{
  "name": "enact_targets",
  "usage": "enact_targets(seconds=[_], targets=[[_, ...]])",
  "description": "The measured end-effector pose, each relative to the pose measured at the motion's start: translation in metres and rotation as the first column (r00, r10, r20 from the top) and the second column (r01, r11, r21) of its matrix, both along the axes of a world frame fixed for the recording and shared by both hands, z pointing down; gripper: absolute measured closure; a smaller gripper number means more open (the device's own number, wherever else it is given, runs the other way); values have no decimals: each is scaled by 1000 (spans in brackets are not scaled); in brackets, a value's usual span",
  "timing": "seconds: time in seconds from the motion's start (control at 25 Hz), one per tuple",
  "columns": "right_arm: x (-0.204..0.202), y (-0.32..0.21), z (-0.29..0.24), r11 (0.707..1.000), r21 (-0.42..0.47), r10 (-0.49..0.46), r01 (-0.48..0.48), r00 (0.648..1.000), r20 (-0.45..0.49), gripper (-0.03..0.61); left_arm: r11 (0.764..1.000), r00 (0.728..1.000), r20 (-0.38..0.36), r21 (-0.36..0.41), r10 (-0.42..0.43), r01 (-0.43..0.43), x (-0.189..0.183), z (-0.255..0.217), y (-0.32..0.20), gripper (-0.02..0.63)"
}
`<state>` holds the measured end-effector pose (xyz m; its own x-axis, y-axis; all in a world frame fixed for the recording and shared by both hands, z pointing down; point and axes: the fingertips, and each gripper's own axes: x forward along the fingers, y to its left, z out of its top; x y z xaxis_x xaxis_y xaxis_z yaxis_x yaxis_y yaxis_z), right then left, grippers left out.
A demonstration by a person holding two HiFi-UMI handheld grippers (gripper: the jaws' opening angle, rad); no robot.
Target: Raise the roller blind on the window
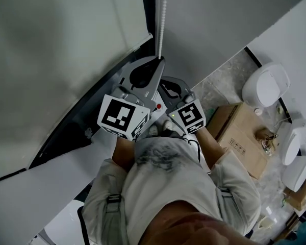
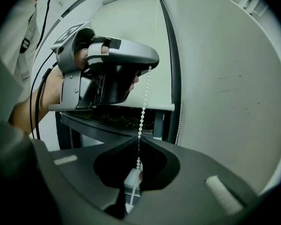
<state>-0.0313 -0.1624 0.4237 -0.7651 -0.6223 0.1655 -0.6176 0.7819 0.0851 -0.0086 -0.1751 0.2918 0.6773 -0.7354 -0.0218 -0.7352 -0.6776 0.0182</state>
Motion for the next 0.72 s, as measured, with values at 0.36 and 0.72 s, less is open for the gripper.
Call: enact_targets(seconds=[0.36, 0.72], targets=[[-4, 3, 30, 999, -48, 1, -3, 999, -36, 566, 998, 1000, 9, -59, -4, 4, -4, 31, 2, 603], [-4, 5, 62, 995, -96, 1, -9, 997, -78, 565, 994, 1000, 14, -106, 3, -1, -4, 63, 5, 603]])
